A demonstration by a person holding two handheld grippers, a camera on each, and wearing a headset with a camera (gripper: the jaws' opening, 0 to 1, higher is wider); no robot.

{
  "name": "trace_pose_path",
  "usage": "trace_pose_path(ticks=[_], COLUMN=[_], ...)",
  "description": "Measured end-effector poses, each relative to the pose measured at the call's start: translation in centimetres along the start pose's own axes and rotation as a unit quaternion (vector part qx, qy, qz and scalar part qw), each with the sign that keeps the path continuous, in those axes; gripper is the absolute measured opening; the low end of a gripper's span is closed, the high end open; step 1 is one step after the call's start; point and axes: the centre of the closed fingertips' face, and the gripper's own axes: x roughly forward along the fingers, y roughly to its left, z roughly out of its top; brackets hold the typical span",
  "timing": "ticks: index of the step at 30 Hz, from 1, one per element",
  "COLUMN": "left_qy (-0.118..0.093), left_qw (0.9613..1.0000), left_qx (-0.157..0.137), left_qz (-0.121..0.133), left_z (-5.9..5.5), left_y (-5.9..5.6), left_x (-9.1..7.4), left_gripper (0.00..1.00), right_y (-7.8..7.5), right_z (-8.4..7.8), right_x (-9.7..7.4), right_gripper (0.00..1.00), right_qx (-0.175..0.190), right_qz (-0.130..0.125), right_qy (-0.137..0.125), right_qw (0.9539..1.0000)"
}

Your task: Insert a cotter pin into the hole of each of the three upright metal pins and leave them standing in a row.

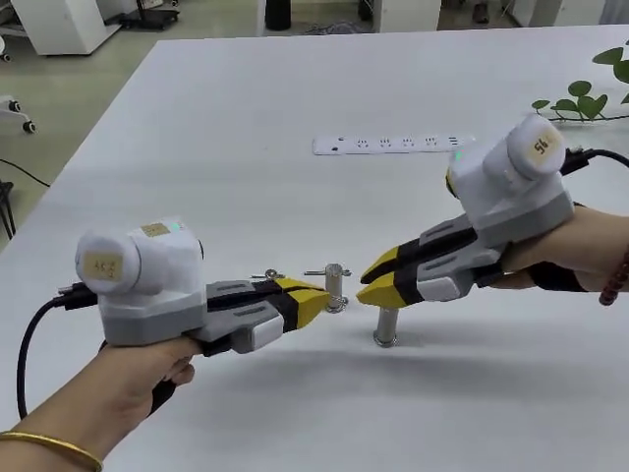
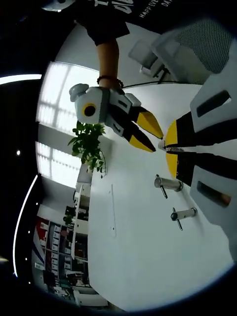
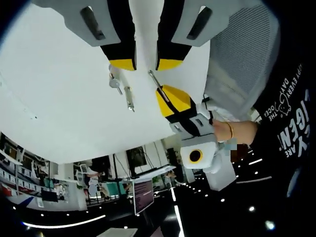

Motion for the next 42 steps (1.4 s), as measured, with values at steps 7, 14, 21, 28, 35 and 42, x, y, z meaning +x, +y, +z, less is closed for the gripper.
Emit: trace_pose_path(ticks=[7,14,21,28,35,42], left_qy=[-0.015,-0.027,-0.035,-0.04,-0.034,-0.022], left_qw=[0.9996,0.9985,0.9969,0.9964,0.9959,0.9961], left_qx=[0.005,0.004,0.005,0.005,-0.001,0.013], left_qz=[-0.024,-0.048,-0.071,-0.074,-0.084,-0.085], left_z=[-0.1,0.1,0.5,0.6,0.4,-0.1], left_y=[-1.1,-2.5,-3.7,-3.9,-4.0,-4.2], left_x=[-0.6,-0.9,-0.8,-0.8,-0.7,-0.5], left_gripper=[0.0,0.0,0.0,0.0,0.0,0.0], right_y=[1.3,2.6,3.4,3.9,4.3,4.4], right_z=[-0.6,-0.6,-0.2,0.0,-0.3,-0.8], right_x=[0.1,0.2,0.4,0.4,0.3,0.4], right_gripper=[0.11,0.1,0.08,0.02,0.0,0.0], right_qx=[0.005,0.01,0.008,0.013,-0.024,-0.091], right_qz=[0.029,0.061,0.078,0.088,0.097,0.093], right_qy=[-0.003,-0.012,-0.019,-0.023,-0.008,0.015], right_qw=[0.9996,0.998,0.9968,0.9957,0.995,0.9914])
